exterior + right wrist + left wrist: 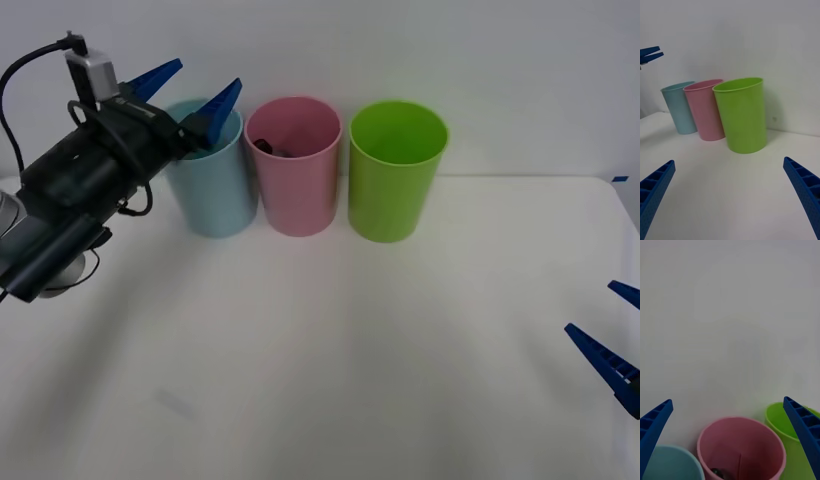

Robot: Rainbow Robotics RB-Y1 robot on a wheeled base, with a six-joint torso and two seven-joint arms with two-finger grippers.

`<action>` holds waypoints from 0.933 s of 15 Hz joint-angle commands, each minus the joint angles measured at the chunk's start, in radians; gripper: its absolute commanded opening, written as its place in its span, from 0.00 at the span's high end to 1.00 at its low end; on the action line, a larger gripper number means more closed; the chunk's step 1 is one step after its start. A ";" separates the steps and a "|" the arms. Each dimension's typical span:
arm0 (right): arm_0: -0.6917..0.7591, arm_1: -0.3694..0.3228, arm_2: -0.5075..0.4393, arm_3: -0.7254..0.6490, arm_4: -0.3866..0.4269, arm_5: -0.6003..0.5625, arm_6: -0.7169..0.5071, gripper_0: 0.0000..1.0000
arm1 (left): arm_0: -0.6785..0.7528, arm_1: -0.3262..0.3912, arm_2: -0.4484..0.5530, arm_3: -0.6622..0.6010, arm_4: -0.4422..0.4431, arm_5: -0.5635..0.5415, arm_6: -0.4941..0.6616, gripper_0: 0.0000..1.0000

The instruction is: Grasp the object on the table and drop it into the matching bin: aluminum can to the light blue bin, PET bottle to the pink bin.

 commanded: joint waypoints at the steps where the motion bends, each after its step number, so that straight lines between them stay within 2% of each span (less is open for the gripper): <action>1: 0.000 0.000 0.000 0.000 0.000 0.000 0.000 0.00 | 0.126 0.003 0.092 -0.056 -0.012 -0.080 -0.012 0.00; 7: 0.000 0.000 0.000 0.000 0.000 0.000 0.000 0.00 | 0.337 0.005 0.240 -0.065 -0.076 -0.268 -0.048 0.00; 14: 0.000 0.000 0.000 0.000 0.000 0.000 0.000 0.00 | 0.543 0.005 0.346 -0.063 -0.173 -0.477 -0.064 0.00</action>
